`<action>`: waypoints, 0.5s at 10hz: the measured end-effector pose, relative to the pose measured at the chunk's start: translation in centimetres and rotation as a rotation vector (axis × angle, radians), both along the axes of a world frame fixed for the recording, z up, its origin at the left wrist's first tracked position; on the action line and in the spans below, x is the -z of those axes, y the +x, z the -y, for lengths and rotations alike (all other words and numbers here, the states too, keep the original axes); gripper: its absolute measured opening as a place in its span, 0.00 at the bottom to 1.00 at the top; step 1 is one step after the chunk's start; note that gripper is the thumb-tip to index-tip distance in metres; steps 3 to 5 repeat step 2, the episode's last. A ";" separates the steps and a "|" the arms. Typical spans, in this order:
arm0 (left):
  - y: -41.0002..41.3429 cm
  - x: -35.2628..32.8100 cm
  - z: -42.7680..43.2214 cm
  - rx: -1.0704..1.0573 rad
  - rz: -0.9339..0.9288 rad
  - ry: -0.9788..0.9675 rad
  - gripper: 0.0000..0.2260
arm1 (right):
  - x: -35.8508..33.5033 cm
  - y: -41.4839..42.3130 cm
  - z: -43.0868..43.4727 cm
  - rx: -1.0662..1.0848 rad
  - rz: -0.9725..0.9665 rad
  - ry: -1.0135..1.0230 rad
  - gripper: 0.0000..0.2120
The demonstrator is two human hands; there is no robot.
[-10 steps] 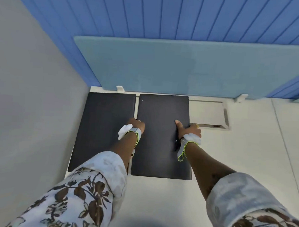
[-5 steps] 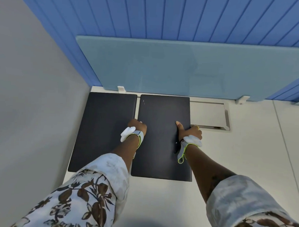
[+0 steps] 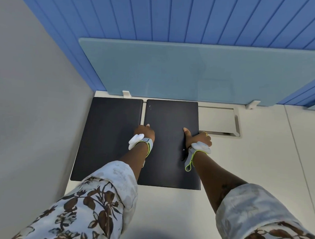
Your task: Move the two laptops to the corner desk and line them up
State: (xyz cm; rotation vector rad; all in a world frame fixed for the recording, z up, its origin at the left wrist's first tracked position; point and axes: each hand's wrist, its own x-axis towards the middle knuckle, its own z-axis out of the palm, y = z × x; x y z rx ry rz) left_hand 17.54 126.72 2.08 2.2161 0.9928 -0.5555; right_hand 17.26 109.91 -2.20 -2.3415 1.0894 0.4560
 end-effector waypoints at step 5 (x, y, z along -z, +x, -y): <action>1.9 -2.3 1.2 0.017 0.169 0.149 0.33 | -2.8 1.0 -0.1 -0.084 0.198 0.004 0.32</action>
